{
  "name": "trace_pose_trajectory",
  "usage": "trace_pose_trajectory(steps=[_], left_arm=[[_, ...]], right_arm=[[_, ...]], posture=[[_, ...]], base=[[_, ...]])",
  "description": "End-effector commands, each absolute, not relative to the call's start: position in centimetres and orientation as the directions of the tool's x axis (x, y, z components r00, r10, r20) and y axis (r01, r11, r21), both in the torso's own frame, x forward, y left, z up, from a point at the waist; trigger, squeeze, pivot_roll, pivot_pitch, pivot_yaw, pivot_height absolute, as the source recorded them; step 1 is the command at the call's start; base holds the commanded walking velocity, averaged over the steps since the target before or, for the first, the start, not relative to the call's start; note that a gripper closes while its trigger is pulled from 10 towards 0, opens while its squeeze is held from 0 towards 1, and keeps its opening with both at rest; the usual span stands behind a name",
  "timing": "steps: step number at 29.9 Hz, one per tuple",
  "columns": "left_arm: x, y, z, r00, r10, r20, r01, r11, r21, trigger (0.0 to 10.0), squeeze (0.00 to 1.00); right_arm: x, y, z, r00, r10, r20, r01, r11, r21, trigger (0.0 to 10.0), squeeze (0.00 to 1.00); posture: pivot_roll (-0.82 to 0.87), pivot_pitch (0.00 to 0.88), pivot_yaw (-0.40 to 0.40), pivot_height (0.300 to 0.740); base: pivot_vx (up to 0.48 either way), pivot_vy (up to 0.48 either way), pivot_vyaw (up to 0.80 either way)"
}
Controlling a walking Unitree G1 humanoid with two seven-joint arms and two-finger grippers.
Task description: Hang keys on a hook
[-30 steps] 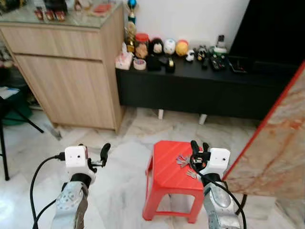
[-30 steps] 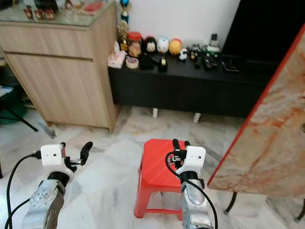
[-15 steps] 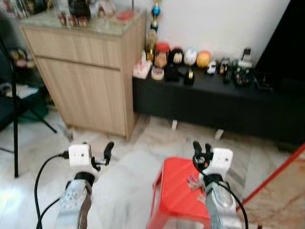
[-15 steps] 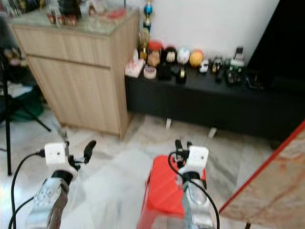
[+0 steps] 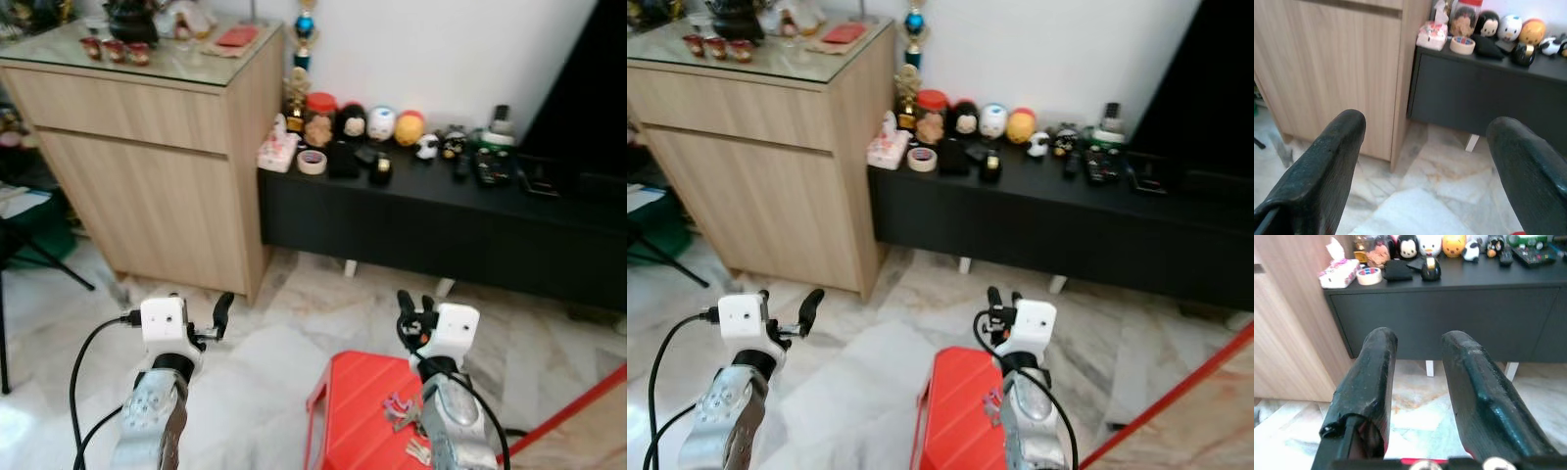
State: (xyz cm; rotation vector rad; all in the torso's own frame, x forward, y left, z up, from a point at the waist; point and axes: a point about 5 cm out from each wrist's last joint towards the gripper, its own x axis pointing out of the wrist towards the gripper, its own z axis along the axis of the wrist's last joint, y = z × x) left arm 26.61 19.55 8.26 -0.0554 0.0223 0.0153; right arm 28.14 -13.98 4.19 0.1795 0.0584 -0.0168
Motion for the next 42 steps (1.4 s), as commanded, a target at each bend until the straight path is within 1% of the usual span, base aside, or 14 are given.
trace_pose_trajectory(steps=[1, 8, 13, 19, 23, 27, 34, 35, 36, 38, 42], left_arm=[[26.4, 19.0, 8.2, 1.0, -0.009, -0.017, 0.008, 0.998, -0.059, 10.0, 0.0], [25.3, 19.8, 7.8, 1.0, 0.005, -0.025, -0.006, 1.0, -0.03, 10.0, 0.0], [24.6, 20.2, 7.6, 0.999, 0.022, -0.032, -0.022, 1.0, -0.02, 10.0, 0.0], [24.8, 20.2, 7.8, 0.999, 0.031, -0.024, -0.031, 0.999, -0.021, 10.0, 0.0], [25.2, 20.0, 8.0, 1.0, 0.026, -0.014, -0.027, 0.999, -0.023, 10.0, 0.0], [25.3, 19.8, 8.1, 1.0, 0.021, -0.014, -0.021, 0.999, -0.024, 10.0, 0.0], [25.2, 19.8, 8.0, 1.0, 0.021, -0.018, -0.021, 0.999, -0.025, 10.0, 0.0], [25.2, 19.8, 8.0, 1.0, 0.021, -0.018, -0.021, 0.999, -0.025, 10.0, 0.0], [25.2, 19.8, 8.0, 1.0, 0.021, -0.019, -0.022, 0.999, -0.025, 10.0, 0.0], [25.3, 19.8, 8.0, 1.0, 0.02, -0.019, -0.021, 1.0, -0.024, 10.0, 0.0], [25.3, 19.7, 8.0, 1.0, 0.018, -0.021, -0.018, 1.0, -0.023, 10.0, 0.0]], right_arm=[[27.7, -15.3, 4.1, 0.996, -0.068, -0.057, 0.076, 0.984, 0.162, 10.0, 0.0], [26.5, -15.8, 4.2, 0.995, -0.092, -0.031, 0.095, 0.989, 0.11, 10.0, 0.0], [25.9, -16.3, 4.1, 0.994, -0.108, -0.028, 0.11, 0.989, 0.098, 10.0, 0.0], [25.7, -16.4, 3.9, 0.994, -0.105, -0.04, 0.108, 0.991, 0.074, 10.0, 0.0], [26.1, -16.1, 4.3, 0.994, -0.099, -0.037, 0.101, 0.993, 0.062, 10.0, 0.0], [26.3, -15.9, 4.0, 0.993, -0.094, -0.072, 0.098, 0.994, 0.056, 10.0, 0.0], [26.6, -15.7, 3.9, 0.992, -0.096, -0.083, 0.101, 0.993, 0.061, 10.0, 0.0], [26.6, -15.7, 3.9, 0.992, -0.096, -0.083, 0.101, 0.993, 0.061, 10.0, 0.0], [26.7, -15.6, 4.0, 0.992, -0.094, -0.083, 0.1, 0.993, 0.06, 10.0, 0.0], [26.8, -15.6, 4.1, 0.993, -0.096, -0.075, 0.1, 0.993, 0.058, 10.0, 0.0], [26.8, -15.6, 4.2, 0.993, -0.095, -0.063, 0.099, 0.993, 0.061, 10.0, 0.0]], posture=[[0.07, 0.035, -0.067, 0.74], [0.07, 0.038, -0.071, 0.74], [0.07, 0.042, -0.074, 0.74], [0.07, 0.044, -0.076, 0.74], [0.07, 0.046, -0.076, 0.74], [0.07, 0.045, -0.075, 0.74], [0.07, 0.05, -0.075, 0.695], [0.07, 0.05, -0.075, 0.695], [0.07, 0.05, -0.075, 0.68], [0.07, 0.05, -0.075, 0.67], [0.07, 0.052, -0.073, 0.67]], base=[[0.0, 0.0, 0.0], [0.0, 0.0, 0.0], [0.0, 0.0, 0.0], [0.0, 0.0, 0.0], [0.0, 0.0, 0.0], [0.0, 0.0, 0.0], [0.0, 0.0, 0.0], [0.0, 0.0, 0.0], [0.0, 0.0, 0.0], [0.0, 0.0, 0.0], [0.0, 0.0, 0.0]])
